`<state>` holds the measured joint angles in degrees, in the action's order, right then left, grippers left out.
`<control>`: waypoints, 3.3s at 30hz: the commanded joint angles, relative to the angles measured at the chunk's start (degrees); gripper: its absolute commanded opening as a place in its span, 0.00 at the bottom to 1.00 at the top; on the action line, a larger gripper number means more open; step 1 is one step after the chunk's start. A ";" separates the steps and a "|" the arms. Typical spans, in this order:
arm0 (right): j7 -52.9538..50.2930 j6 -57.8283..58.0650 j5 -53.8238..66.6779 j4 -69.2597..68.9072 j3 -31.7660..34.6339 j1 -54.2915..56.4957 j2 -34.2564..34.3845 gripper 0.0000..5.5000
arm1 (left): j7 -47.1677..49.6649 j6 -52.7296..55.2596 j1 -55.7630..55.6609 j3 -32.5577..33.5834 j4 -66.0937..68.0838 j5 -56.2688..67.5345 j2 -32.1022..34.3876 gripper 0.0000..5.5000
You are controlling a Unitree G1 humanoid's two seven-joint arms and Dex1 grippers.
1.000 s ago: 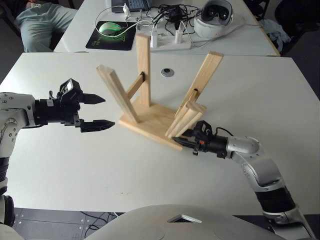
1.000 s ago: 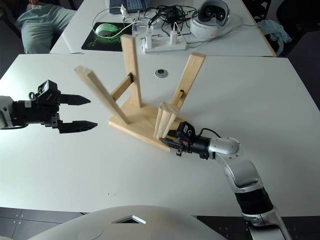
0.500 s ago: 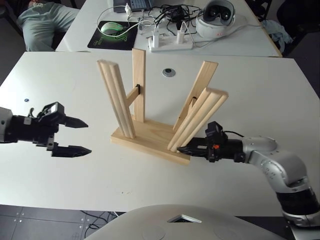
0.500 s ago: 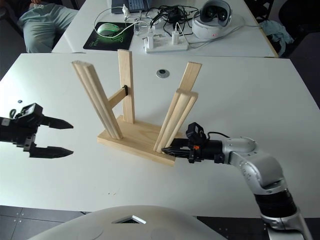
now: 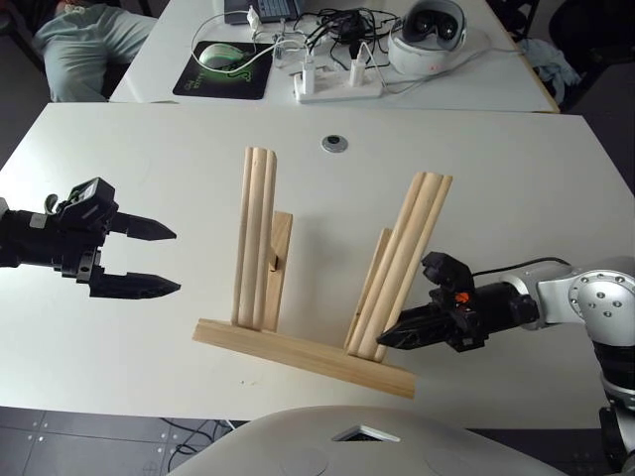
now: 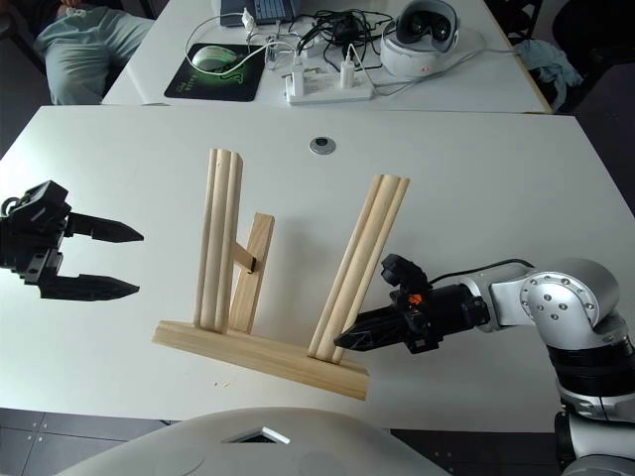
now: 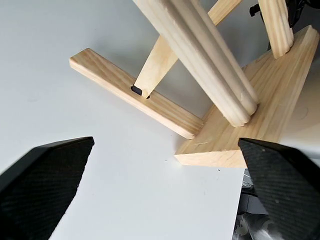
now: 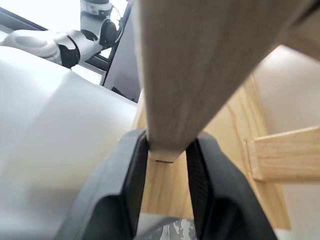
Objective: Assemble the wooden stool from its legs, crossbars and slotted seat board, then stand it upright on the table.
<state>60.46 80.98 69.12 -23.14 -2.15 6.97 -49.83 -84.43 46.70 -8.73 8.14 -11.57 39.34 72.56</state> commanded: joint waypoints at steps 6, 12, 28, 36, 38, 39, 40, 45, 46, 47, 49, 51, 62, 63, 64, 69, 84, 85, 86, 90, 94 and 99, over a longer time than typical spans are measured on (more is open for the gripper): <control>-3.62 -5.07 -4.29 3.06 -0.90 -6.21 0.62 0.30 | 3.04 3.72 3.25 1.63 -3.78 2.73 -1.34 0.98; -4.07 -5.69 -2.02 5.47 1.99 -4.65 2.16 0.44 | 3.82 4.48 6.59 3.66 -5.26 3.99 -1.62 0.98; 1.99 -36.21 -23.20 5.84 15.82 -21.11 -3.32 0.58 | 4.01 5.42 27.10 16.25 -9.55 5.17 -5.84 0.98; 13.84 -61.10 -37.46 1.36 15.45 -34.78 -4.38 0.58 | 2.02 4.01 32.45 23.52 -7.79 3.49 -5.45 0.98; 15.78 -64.30 -38.58 0.56 15.29 -35.98 -4.35 0.58 | 1.68 3.69 33.67 24.45 -7.48 2.99 -5.59 0.98; 16.58 -66.70 -39.64 -0.51 14.95 -36.86 -4.13 0.58 | 1.50 3.56 33.83 24.38 -7.26 2.77 -5.41 0.98; 16.71 -68.11 -39.90 -2.11 14.68 -37.56 -3.48 0.58 | 1.42 3.66 33.81 24.30 -7.27 2.75 -5.26 0.98; 15.05 -71.49 -40.46 -7.62 12.96 -39.92 -1.30 0.58 | 0.85 3.64 31.72 22.45 -6.41 2.80 -4.01 0.98; 13.05 -71.62 -40.71 -9.13 11.59 -39.25 0.10 0.58 | 0.72 3.54 30.80 21.64 -5.99 2.75 -3.63 0.98; 11.02 -71.89 -41.36 -10.70 10.40 -39.22 1.50 0.58 | 0.43 3.21 29.09 20.11 -5.15 2.63 -3.01 0.98; 7.03 -73.12 -43.90 -12.80 8.02 -39.11 4.19 0.58 | -0.07 2.83 25.90 17.43 -3.83 2.52 -1.88 0.98; 3.93 -74.29 -46.41 -13.41 6.94 -39.42 5.82 0.58 | -0.58 2.43 23.63 15.40 -2.86 2.34 -1.03 0.98; 0.57 -72.58 -48.49 -13.55 3.27 -43.94 5.35 0.42 | -1.78 1.48 15.78 8.85 1.00 1.41 0.79 0.98; 1.46 -72.28 -47.98 -13.57 2.91 -44.09 4.75 0.39 | -1.65 1.50 15.88 8.93 1.08 1.46 0.63 0.98; 2.07 -72.04 -47.23 -13.54 2.88 -43.94 4.44 0.36 | -1.49 1.58 16.30 9.27 0.94 1.52 0.46 0.98; 3.02 -68.06 -41.75 -14.97 3.04 -41.48 3.31 0.29 | -0.23 2.17 18.54 11.05 -0.10 2.02 -0.81 0.98; -14.96 -24.99 27.73 -11.12 8.64 -18.55 -21.71 0.29 | 6.40 6.73 29.80 21.99 -8.48 4.90 -8.42 0.98; -16.99 -24.22 35.05 -9.12 6.90 -16.44 -25.42 0.29 | 6.84 7.04 31.18 23.14 -9.45 5.01 -9.26 0.98; -17.56 -22.42 39.28 -7.42 4.94 -12.76 -28.57 0.29 | 7.64 7.62 33.02 24.73 -10.86 5.41 -10.74 0.98; -12.97 -13.15 43.85 0.44 -2.14 2.92 -32.74 0.29 | 10.70 8.51 38.96 28.86 -15.44 6.26 -16.33 0.98; -14.38 -2.43 43.87 12.85 -12.17 23.43 -26.75 0.29 | 13.19 8.61 42.09 31.04 -17.57 7.23 -20.37 0.98; -23.87 8.01 43.85 33.64 -25.94 45.09 -16.62 0.28 | 15.15 8.41 42.31 31.10 -18.17 7.82 -21.77 0.98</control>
<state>45.46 75.85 107.68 -7.02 -14.02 32.52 -73.55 -72.74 54.39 32.45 36.04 -27.03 45.74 52.19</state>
